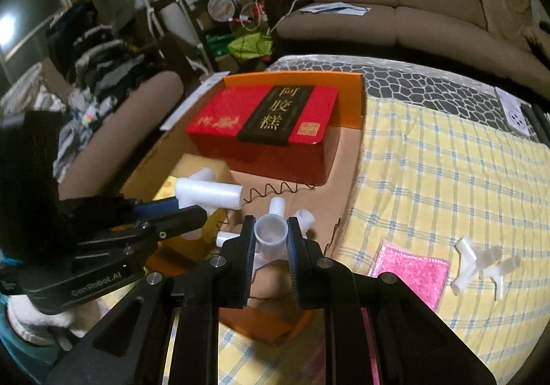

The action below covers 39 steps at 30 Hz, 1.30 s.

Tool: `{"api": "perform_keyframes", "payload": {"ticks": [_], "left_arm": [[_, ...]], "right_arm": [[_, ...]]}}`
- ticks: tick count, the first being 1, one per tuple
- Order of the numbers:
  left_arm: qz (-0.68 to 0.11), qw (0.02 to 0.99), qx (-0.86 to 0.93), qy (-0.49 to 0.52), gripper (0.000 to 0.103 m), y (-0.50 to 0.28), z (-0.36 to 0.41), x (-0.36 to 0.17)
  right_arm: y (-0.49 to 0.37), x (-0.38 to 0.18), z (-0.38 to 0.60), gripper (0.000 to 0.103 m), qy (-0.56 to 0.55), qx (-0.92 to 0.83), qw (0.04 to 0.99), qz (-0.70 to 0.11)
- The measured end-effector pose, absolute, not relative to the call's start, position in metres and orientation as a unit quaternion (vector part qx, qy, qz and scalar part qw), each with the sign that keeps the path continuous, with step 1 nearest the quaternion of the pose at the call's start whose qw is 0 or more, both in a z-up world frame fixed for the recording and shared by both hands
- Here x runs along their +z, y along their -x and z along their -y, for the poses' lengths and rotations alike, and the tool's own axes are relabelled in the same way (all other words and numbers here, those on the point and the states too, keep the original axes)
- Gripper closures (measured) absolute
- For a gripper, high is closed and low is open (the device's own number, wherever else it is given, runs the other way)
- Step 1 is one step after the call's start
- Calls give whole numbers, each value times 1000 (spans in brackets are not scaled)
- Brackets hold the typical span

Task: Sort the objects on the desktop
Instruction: 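Carry both white connectors over the orange box, then open both grippers to drop the connectors into the orange box, then move both grippers back to the last white connectors on the tablecloth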

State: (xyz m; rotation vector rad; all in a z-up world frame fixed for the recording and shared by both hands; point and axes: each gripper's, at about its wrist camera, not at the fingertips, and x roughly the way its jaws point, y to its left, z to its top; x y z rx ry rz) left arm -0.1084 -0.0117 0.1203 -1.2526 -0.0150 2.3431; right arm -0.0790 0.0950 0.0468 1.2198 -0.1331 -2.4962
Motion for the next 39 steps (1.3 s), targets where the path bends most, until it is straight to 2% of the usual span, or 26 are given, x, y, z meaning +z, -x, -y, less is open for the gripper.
{"api": "perform_keyframes", "payload": {"ticks": [5, 8, 11, 14, 16, 17, 20, 22, 25, 26, 28, 31, 39], "left_arm": [[13, 238, 852, 467, 87, 120, 10, 110], [15, 230, 847, 478, 87, 125, 8, 101], [20, 224, 848, 480, 86, 128, 8, 101], [34, 224, 851, 474, 83, 129, 13, 106], [41, 222, 854, 468, 74, 128, 17, 111], [44, 222, 856, 465, 73, 128, 18, 112], [48, 219, 858, 461, 64, 127, 20, 115], [50, 218, 860, 459, 49, 126, 19, 117], [51, 216, 864, 452, 29, 125, 18, 120], [53, 216, 865, 450, 26, 124, 18, 122], [56, 220, 867, 445, 7, 123, 16, 125], [57, 227, 868, 438, 0, 120, 12, 128], [33, 246, 870, 427, 0, 107, -17, 138]], "right_arm": [[89, 35, -88, 86, -429, -887, 167, 38], [96, 31, -87, 80, -427, -889, 161, 40], [99, 28, -86, 65, -428, -889, 159, 40], [99, 31, -88, 65, -426, -890, 158, 44], [97, 36, -92, 65, -418, -893, 157, 49], [96, 39, -94, 64, -413, -895, 157, 52], [91, 48, -104, 56, -402, -901, 153, 61], [89, 51, -109, 48, -399, -902, 150, 62], [85, 54, -115, 25, -396, -905, 143, 58], [84, 54, -117, 16, -395, -906, 139, 55], [82, 56, -122, 12, -392, -909, 133, 49], [77, 57, -134, 1, -388, -913, 120, 43], [63, 59, -189, 0, -383, -919, 70, 67]]}}
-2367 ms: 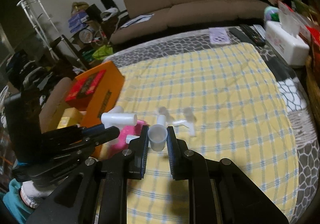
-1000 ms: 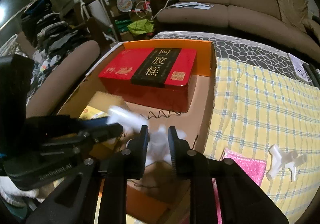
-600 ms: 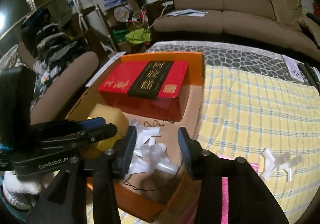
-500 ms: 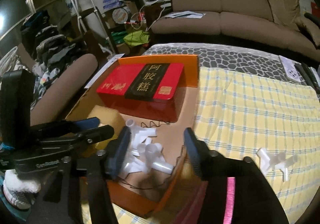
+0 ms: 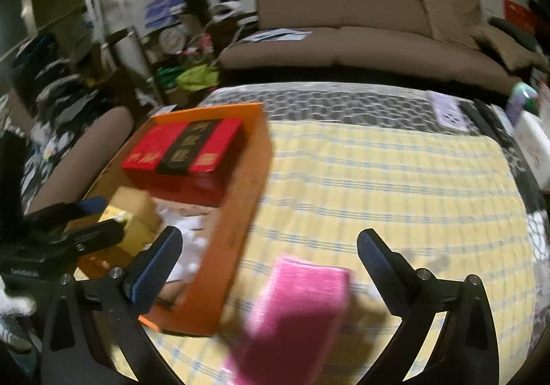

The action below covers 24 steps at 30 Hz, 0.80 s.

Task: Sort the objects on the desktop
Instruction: 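Move both grippers back to the last white connectors on the tablecloth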

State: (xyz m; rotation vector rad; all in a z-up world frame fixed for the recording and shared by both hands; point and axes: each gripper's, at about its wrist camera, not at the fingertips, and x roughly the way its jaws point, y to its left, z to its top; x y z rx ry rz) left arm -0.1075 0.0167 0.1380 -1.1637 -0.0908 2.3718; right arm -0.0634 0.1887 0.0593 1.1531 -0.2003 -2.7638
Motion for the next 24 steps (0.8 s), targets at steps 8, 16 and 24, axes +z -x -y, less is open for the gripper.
{"api": "perform_keyframes", "payload": {"ticks": [8, 16, 24], "left_arm": [[33, 275, 879, 388, 0, 83, -65, 158], [-10, 319, 857, 404, 0, 72, -148, 150], [-48, 342, 841, 416, 0, 70, -223, 124]], "right_arm": [[38, 70, -267, 0, -358, -929, -10, 89], [18, 60, -323, 1, -361, -924, -74, 103], [6, 46, -368, 19, -356, -920, -89, 138]]}}
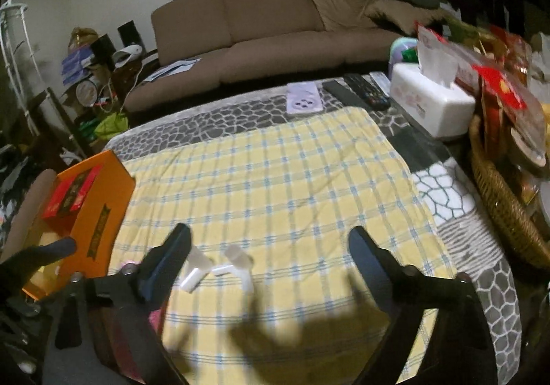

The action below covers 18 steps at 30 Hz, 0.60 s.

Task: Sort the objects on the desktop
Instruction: 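Move both grippers back to the last white connectors on the tablecloth, then grasp the last white connector with each gripper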

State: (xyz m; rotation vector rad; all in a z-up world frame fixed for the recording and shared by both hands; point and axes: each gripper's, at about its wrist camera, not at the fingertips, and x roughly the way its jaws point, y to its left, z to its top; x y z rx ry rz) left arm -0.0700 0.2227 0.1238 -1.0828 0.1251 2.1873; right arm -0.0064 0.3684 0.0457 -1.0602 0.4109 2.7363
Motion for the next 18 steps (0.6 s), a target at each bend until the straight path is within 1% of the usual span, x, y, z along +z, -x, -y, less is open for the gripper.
{"api": "perform_keyframes", "payload": {"ticks": [4, 6, 7, 9, 11, 13, 15, 18], "left_arm": [[-66, 337, 837, 425, 0, 74, -246, 100], [-73, 333, 836, 431, 0, 78, -253, 90], [-77, 330, 835, 434, 0, 81, -256, 83], [-81, 327, 832, 441, 1, 86, -261, 71], [-85, 324, 828, 449, 4, 90, -266, 61], [-89, 322, 827, 453, 10, 94, -269, 55], [-87, 323, 824, 457, 11, 98, -271, 50], [-78, 326, 820, 464, 18, 104, -272, 46]], "right_arm": [[12, 30, -377, 29, 369, 914, 73, -153], [15, 23, -377, 41, 376, 912, 65, -151], [17, 20, -377, 44, 379, 911, 59, -151], [21, 12, -375, 54, 383, 910, 46, -150], [26, 6, -373, 54, 385, 911, 31, -148], [31, -2, -371, 55, 390, 909, 17, -146], [36, -5, -365, 56, 390, 910, 5, -141], [47, -12, -357, 56, 398, 908, -7, -131]]}}
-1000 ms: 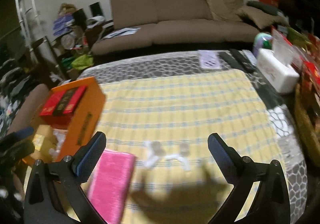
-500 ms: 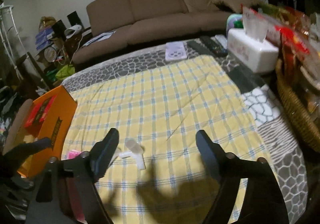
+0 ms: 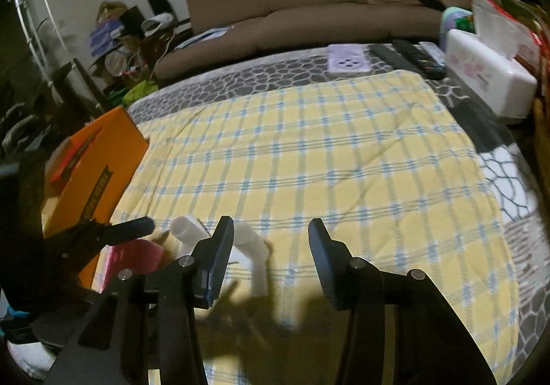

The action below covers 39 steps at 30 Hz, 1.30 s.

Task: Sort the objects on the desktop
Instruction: 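Grasp the last white connector with each gripper, then carry both white connectors over the orange box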

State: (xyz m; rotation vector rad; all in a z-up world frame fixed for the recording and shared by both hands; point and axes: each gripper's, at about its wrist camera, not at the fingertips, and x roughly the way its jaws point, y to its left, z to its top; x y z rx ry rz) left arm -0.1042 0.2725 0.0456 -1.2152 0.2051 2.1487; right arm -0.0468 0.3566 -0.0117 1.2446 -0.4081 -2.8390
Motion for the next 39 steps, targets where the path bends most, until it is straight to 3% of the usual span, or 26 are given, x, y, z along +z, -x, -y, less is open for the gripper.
{"api": "perform_keyframes", "payload": {"ticks": [4, 11, 14, 18, 30, 39], "left_arm": [[-83, 333, 815, 468, 30, 109, -278, 40], [-85, 339, 807, 476, 50, 114, -282, 32], [-85, 349, 802, 477, 70, 115, -282, 33], [-85, 357, 802, 472, 70, 112, -283, 35], [-44, 365, 821, 437, 70, 106, -256, 94], [-40, 341, 842, 415, 70, 97, -189, 142]], "right_arm": [[55, -21, -349, 57, -412, -902, 14, 126], [59, -32, -352, 72, -426, -894, 15, 140], [57, -33, -357, 80, -422, -894, 15, 153], [54, -28, -363, 86, -409, -895, 18, 179], [46, 10, -357, 86, -382, -907, 23, 178], [37, 63, -313, 86, -355, -920, 53, 157]]}}
